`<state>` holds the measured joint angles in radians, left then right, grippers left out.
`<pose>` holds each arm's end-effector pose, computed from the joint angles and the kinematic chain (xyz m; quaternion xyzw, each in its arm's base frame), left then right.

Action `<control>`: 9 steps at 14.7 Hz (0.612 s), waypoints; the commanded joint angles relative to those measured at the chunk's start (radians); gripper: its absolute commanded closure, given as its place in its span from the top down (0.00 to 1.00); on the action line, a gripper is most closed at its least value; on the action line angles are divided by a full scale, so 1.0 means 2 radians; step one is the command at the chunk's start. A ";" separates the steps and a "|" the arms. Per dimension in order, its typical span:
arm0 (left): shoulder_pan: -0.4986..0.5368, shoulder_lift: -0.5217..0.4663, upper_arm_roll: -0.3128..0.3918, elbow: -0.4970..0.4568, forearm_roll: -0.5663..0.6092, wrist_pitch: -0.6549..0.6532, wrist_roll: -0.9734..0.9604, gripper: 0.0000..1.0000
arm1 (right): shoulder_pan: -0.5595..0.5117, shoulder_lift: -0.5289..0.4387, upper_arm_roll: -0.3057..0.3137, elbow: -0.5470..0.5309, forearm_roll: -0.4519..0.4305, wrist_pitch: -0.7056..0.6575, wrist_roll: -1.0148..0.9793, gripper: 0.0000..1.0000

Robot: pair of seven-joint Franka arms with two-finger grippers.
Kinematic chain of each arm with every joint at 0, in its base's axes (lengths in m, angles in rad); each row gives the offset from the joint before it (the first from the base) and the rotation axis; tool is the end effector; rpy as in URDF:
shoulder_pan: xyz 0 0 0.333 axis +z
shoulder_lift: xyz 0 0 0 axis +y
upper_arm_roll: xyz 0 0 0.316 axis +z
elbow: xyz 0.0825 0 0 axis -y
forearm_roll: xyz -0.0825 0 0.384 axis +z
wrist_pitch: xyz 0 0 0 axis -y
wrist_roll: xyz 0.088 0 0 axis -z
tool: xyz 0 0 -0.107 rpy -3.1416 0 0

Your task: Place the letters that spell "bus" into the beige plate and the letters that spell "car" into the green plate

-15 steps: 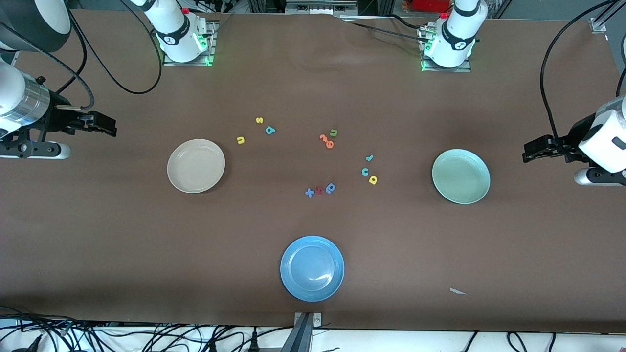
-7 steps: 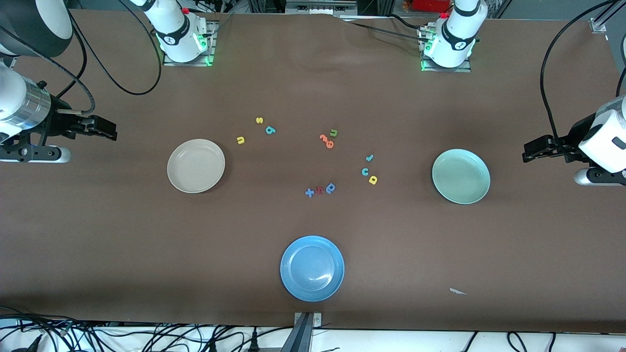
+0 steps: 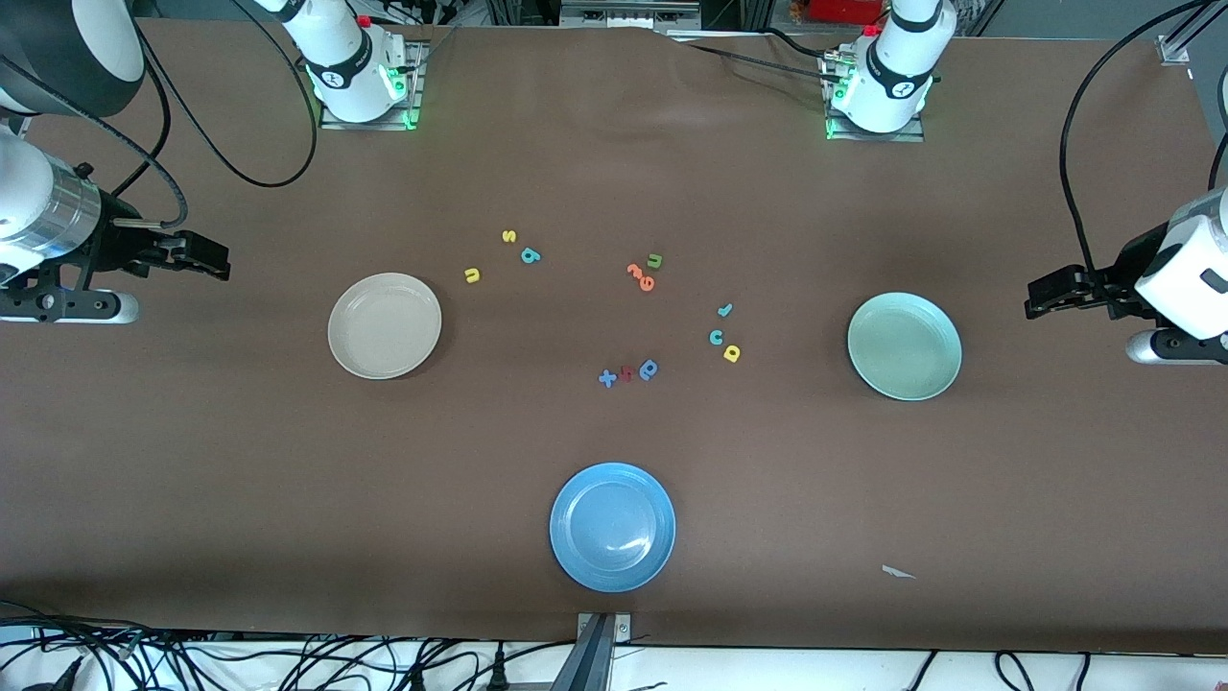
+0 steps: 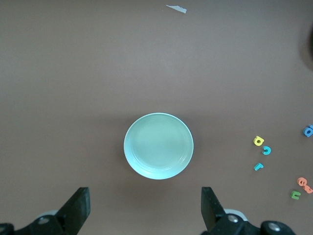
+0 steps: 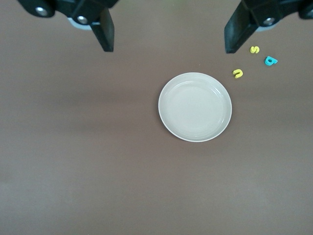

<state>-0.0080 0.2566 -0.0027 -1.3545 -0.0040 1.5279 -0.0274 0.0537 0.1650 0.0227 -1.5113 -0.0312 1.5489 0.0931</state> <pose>0.6258 -0.0069 0.5707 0.9991 0.0084 -0.0416 0.0016 0.5961 0.0412 0.5555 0.9978 -0.0077 -0.0622 0.0191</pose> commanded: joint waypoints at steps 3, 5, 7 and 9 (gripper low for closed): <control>-0.002 -0.008 0.004 -0.008 -0.010 0.005 0.002 1.00 | -0.002 0.004 0.000 0.009 -0.007 -0.001 -0.008 1.00; -0.002 -0.008 0.004 -0.008 -0.010 0.005 0.002 1.00 | -0.002 0.004 0.000 0.009 -0.007 -0.001 -0.008 1.00; -0.002 -0.008 0.004 -0.008 -0.008 0.005 0.002 1.00 | -0.002 0.004 0.000 0.009 -0.007 -0.001 -0.008 1.00; -0.002 -0.008 0.004 -0.008 -0.007 0.005 0.002 1.00 | -0.003 0.005 0.000 0.009 -0.006 -0.001 -0.001 1.00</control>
<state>-0.0080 0.2566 -0.0027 -1.3545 -0.0040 1.5279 -0.0274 0.0528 0.1651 0.0222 -1.5113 -0.0313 1.5503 0.0931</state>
